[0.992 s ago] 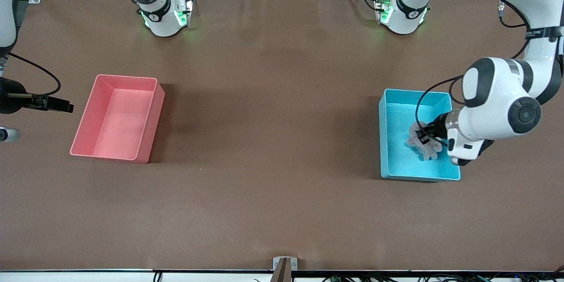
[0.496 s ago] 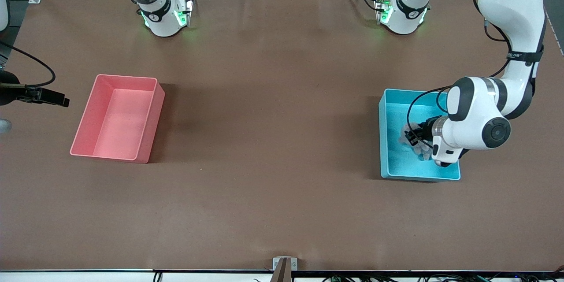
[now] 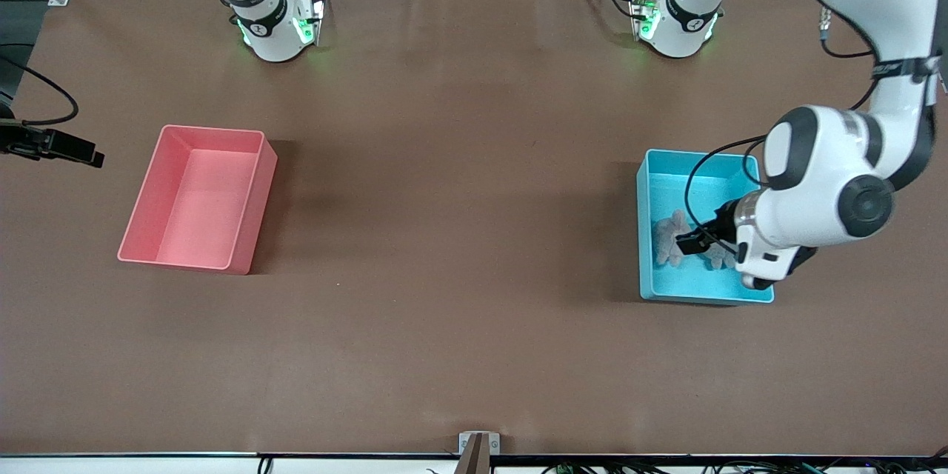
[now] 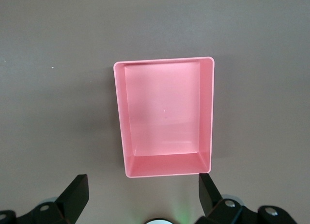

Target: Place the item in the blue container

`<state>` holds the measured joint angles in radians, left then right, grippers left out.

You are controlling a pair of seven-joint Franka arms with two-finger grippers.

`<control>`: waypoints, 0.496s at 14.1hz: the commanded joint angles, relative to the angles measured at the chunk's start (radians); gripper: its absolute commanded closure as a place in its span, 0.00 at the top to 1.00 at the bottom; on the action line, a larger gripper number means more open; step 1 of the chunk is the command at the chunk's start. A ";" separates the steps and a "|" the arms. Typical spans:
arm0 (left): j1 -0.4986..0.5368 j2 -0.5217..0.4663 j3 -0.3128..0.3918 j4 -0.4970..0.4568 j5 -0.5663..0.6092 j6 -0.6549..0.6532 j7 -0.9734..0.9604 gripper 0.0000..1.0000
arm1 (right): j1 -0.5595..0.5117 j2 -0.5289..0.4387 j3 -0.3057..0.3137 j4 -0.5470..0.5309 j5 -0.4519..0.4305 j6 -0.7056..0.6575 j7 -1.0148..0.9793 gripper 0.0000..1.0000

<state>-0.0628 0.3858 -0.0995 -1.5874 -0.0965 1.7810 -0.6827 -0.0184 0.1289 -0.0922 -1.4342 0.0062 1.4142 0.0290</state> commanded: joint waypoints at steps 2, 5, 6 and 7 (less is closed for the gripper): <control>0.000 -0.040 -0.005 0.180 0.096 -0.190 0.014 1.00 | -0.012 -0.146 0.003 -0.123 0.012 0.008 -0.006 1.00; 0.004 -0.142 -0.022 0.196 0.170 -0.206 0.170 1.00 | -0.015 -0.195 0.000 -0.124 0.011 -0.015 -0.043 1.00; 0.011 -0.183 -0.019 0.196 0.170 -0.206 0.242 1.00 | -0.021 -0.202 0.000 -0.123 0.009 -0.026 -0.049 1.00; 0.012 -0.220 -0.011 0.196 0.170 -0.206 0.294 1.00 | -0.023 -0.209 0.000 -0.120 0.009 -0.032 -0.049 1.00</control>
<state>-0.0595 0.2463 -0.1146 -1.3786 0.0546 1.5927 -0.4906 -0.0197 -0.0376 -0.1001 -1.5138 0.0064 1.3815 0.0040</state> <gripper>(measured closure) 0.000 0.000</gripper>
